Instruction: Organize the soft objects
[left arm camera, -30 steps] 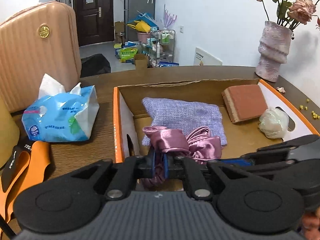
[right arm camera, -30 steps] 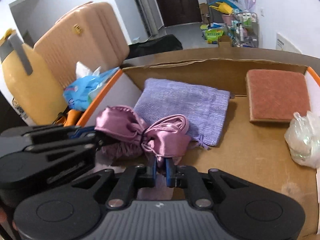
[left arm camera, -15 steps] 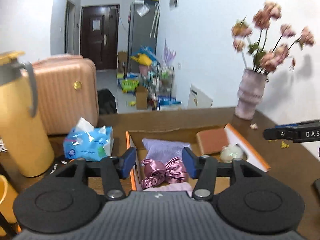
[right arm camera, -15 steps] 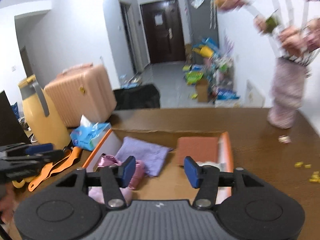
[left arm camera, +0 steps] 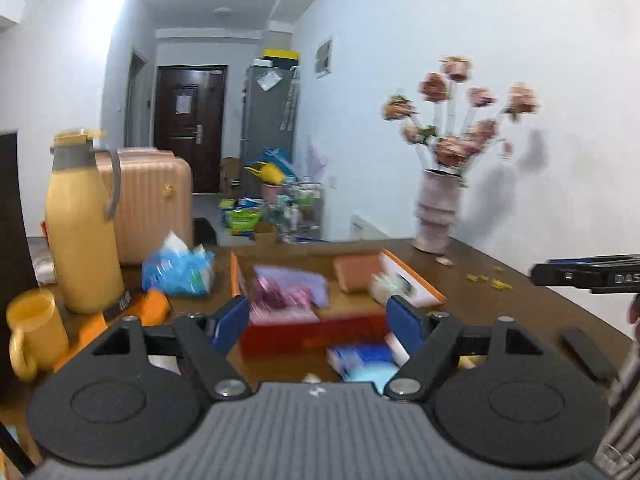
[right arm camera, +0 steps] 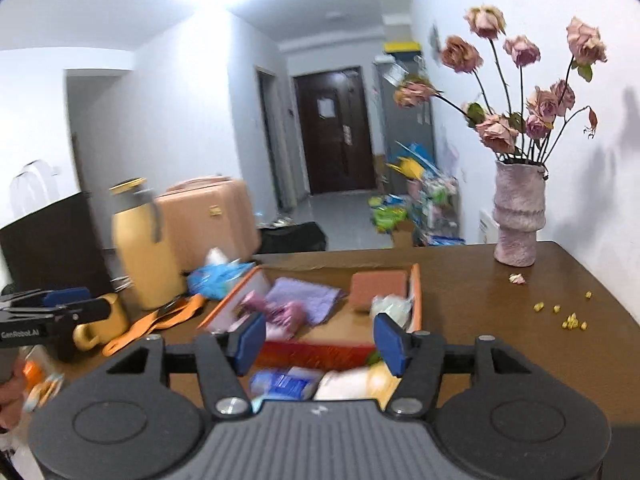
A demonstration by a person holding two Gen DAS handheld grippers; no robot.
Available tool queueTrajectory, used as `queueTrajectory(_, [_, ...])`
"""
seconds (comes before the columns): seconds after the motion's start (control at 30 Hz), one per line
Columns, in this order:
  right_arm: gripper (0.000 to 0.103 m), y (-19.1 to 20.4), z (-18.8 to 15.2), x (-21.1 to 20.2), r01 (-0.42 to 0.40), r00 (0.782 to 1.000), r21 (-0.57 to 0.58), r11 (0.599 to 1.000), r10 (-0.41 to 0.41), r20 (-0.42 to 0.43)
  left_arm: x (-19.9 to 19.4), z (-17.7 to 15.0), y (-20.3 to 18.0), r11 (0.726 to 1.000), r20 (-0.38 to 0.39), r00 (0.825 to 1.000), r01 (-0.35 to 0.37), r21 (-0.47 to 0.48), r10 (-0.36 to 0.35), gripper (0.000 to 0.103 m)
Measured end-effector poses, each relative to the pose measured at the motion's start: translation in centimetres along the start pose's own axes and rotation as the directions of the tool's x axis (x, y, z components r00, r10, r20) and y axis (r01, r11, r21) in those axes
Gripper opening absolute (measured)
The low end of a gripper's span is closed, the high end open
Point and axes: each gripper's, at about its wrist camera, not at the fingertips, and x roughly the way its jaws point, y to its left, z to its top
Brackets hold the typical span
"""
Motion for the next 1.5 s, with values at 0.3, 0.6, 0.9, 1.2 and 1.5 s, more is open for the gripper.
queueTrajectory(0.3, [0.06, 5.2, -13.2, -8.7, 0.034, 0.998, -0.047, 0.998, -0.031, 0.061, -8.2, -9.3, -3.0, 1.0, -0.015, 1.0, 0.006, 0.005, -0.006, 0.089])
queueTrajectory(0.6, [0.06, 5.6, -14.7, -8.9, 0.016, 1.0, -0.027, 1.0, -0.015, 0.025, -7.0, -9.9, -4.6, 0.998, -0.032, 0.998, 0.054, 0.029, -0.053, 0.09])
queueTrajectory(0.9, [0.059, 2.8, -18.1, -3.9, -0.001, 0.989, 0.057, 0.998, 0.009, -0.149, -0.4, -12.4, -3.5, 1.0, -0.179, 0.984, 0.006, -0.009, -0.007, 0.09])
queueTrajectory(1.2, [0.053, 1.7, -19.1, 2.2, -0.012, 0.981, 0.211, 0.977, 0.053, -0.188, 6.9, -11.6, -1.1, 0.995, -0.205, 0.976, -0.084, -0.048, 0.073, 0.088])
queueTrajectory(1.5, [0.018, 2.8, -18.4, 4.8, 0.037, 0.981, 0.037, 0.999, -0.029, -0.194, 14.5, -9.7, -0.2, 0.995, -0.179, 0.979, -0.098, -0.003, 0.096, 0.076])
